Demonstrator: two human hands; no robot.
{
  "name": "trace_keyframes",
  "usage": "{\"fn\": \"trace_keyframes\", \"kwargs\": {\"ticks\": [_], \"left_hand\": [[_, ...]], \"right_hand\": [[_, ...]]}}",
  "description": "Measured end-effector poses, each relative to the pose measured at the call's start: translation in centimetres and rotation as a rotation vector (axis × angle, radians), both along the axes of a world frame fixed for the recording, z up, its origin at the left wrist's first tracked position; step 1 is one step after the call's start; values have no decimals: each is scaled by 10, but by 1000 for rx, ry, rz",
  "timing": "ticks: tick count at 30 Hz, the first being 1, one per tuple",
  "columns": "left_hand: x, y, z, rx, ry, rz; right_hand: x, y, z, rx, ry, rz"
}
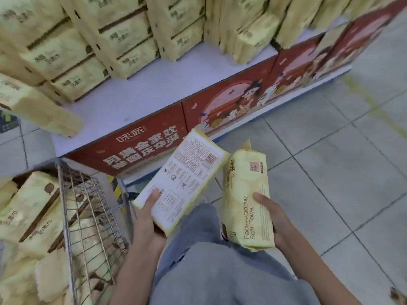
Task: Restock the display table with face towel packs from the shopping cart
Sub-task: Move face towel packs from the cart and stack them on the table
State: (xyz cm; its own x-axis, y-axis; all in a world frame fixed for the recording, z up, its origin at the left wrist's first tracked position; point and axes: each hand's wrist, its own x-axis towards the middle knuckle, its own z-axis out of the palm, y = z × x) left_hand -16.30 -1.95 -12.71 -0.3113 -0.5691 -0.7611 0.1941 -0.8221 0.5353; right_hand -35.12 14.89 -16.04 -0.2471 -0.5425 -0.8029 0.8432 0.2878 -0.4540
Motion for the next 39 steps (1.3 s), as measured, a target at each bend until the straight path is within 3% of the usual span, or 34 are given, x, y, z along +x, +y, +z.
{"fn": "trace_keyframes", "kwargs": {"ticks": [13, 21, 28, 35, 39], "left_hand": [[-147, -67, -6, 107, -32, -102], [-282, -130, 5, 37, 15, -372], [-397, -140, 9, -44, 48, -395], [-475, -119, -2, -33, -16, -185], [-493, -102, -2, -20, -61, -27]], "right_hand": [[-155, -51, -7, 21, 27, -199], [-220, -55, 1, -25, -21, -372], [-297, -53, -9, -8, -37, -413], [-442, -77, 2, -26, 9, -215], [-521, -108, 18, -27, 146, 66]]}}
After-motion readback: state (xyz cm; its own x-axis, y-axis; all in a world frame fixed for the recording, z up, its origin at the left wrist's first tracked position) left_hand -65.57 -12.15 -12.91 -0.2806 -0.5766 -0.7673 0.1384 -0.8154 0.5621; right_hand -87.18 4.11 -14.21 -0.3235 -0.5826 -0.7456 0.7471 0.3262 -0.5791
